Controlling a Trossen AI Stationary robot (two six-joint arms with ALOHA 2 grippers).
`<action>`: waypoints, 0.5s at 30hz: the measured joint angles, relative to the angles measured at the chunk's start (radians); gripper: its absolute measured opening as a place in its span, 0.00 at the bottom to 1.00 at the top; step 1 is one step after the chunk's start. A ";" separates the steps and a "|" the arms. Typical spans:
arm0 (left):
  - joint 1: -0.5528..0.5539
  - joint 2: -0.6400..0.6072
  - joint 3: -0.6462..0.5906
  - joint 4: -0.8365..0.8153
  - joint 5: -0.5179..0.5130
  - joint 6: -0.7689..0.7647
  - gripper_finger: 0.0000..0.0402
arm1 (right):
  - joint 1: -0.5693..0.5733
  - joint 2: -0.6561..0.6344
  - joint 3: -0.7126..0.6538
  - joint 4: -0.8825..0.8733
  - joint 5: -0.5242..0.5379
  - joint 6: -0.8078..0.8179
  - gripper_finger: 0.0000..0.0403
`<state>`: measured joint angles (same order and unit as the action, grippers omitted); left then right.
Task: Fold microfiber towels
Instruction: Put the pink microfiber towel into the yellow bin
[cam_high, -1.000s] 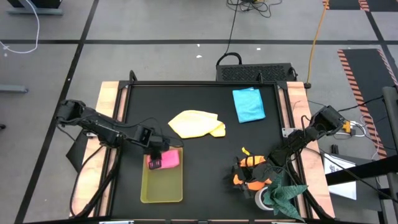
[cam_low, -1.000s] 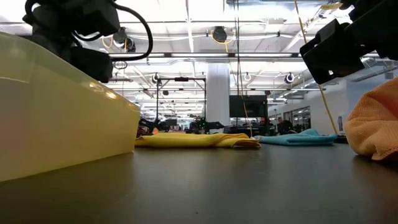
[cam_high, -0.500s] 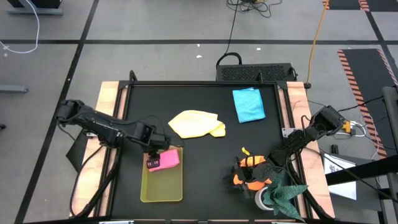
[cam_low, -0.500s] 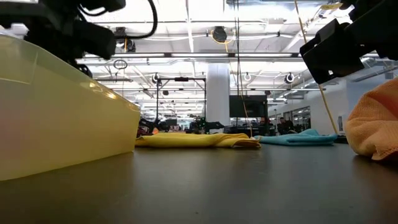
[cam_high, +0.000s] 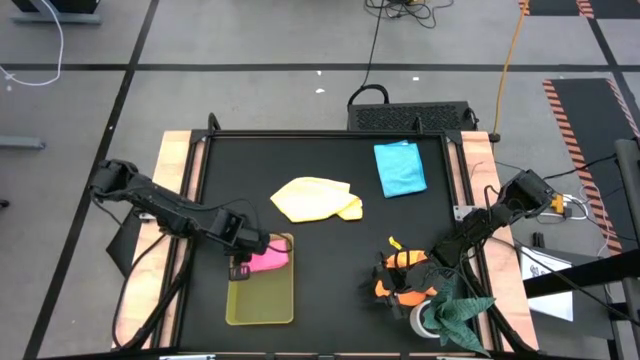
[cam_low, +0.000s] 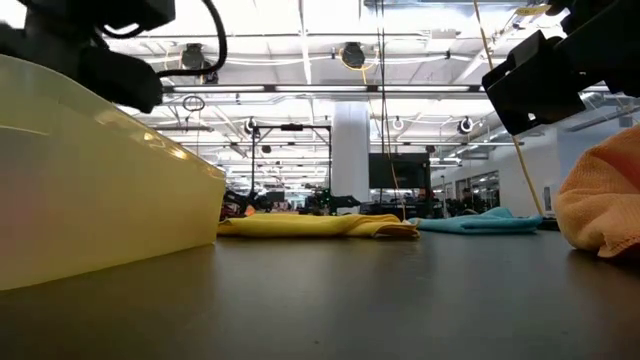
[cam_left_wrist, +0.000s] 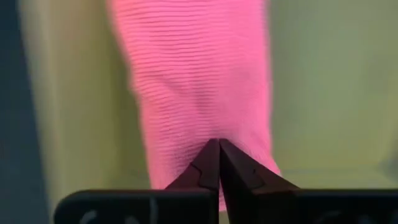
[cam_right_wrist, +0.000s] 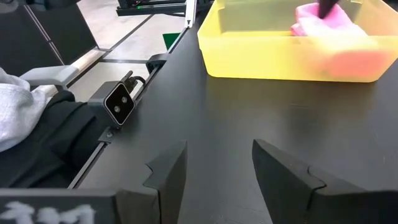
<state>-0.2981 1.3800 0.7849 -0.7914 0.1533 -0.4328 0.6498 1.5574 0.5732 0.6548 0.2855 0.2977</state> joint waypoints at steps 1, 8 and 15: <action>0.000 0.000 -0.001 -0.009 -0.033 -0.003 0.03 | 0.000 0.000 0.000 0.000 0.000 0.000 0.43; -0.002 0.000 -0.001 -0.023 -0.191 0.005 0.01 | 0.000 0.000 0.000 0.000 0.000 -0.004 0.43; -0.070 0.001 0.080 -0.091 -0.209 -0.040 0.02 | 0.000 0.000 0.000 0.000 0.000 -0.004 0.43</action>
<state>-0.3678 1.3808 0.8644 -0.8822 -0.0554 -0.4728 0.6498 1.5574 0.5732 0.6548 0.2859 0.2936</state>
